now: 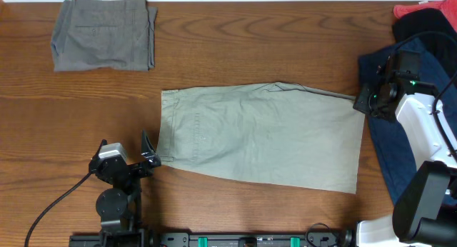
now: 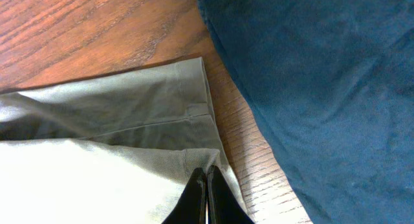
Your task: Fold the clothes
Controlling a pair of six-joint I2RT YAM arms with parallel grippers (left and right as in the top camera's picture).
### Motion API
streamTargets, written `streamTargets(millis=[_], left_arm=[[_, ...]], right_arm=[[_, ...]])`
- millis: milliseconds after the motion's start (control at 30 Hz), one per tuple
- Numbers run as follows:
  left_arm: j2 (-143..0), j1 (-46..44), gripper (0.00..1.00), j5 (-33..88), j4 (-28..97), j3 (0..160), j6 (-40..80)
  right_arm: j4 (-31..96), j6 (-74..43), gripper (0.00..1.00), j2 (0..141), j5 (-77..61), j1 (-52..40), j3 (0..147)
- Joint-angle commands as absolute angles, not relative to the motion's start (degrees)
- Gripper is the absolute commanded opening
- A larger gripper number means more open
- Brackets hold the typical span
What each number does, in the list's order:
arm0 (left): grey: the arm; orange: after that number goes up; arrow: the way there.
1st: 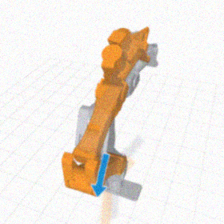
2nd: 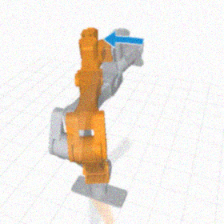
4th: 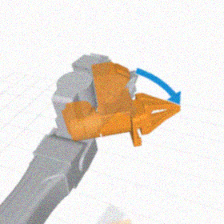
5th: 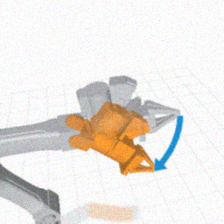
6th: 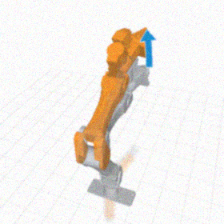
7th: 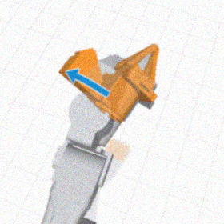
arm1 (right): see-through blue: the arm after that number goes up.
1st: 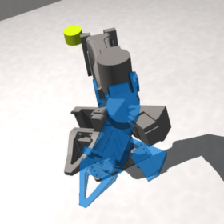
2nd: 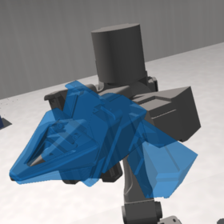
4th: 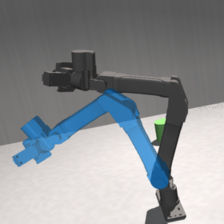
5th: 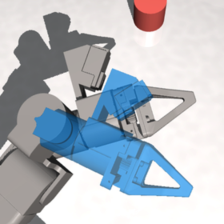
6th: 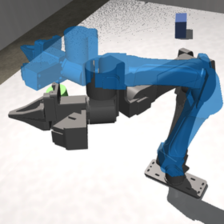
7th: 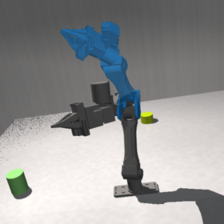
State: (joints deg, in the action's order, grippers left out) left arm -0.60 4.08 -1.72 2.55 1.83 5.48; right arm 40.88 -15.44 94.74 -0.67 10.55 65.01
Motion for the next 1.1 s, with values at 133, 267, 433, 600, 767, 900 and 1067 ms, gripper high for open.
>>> streamTargets(millis=[133, 267, 433, 600, 767, 900, 1067], left_arm=[[-0.34, 4.05, 0.98, -2.37, 3.95, 0.23, 4.54], [-0.34, 4.05, 0.98, -2.37, 3.95, 0.23, 4.54], [-0.34, 4.05, 0.98, -2.37, 3.95, 0.23, 4.54], [-0.34, 4.05, 0.98, -2.37, 3.95, 0.23, 4.54], [-0.34, 4.05, 0.98, -2.37, 3.95, 0.23, 4.54], [-0.34, 4.05, 0.98, -2.39, 3.95, 0.23, 4.54], [-0.34, 4.05, 0.98, -2.37, 3.95, 0.23, 4.54]], right_arm=[[36.93, -14.59, 0.01, 94.85, -0.69, 9.78, 65.87], [33.36, -14.61, 0.01, 96.16, -0.69, 8.99, 65.87], [29.06, -14.74, 0.01, 98.54, -0.69, 8.14, 65.87], [25.04, -15.44, 0.08, 101.97, -0.69, 7.79, 65.87], [24.29, -15.35, 0.99, 103.39, -0.45, 7.27, 65.98], [29.06, -15.40, 0.99, 101.82, -0.05, 9.10, 68.51], [36.77, -15.29, 0.99, 101.23, -0.01, 12.95, 74.28]])
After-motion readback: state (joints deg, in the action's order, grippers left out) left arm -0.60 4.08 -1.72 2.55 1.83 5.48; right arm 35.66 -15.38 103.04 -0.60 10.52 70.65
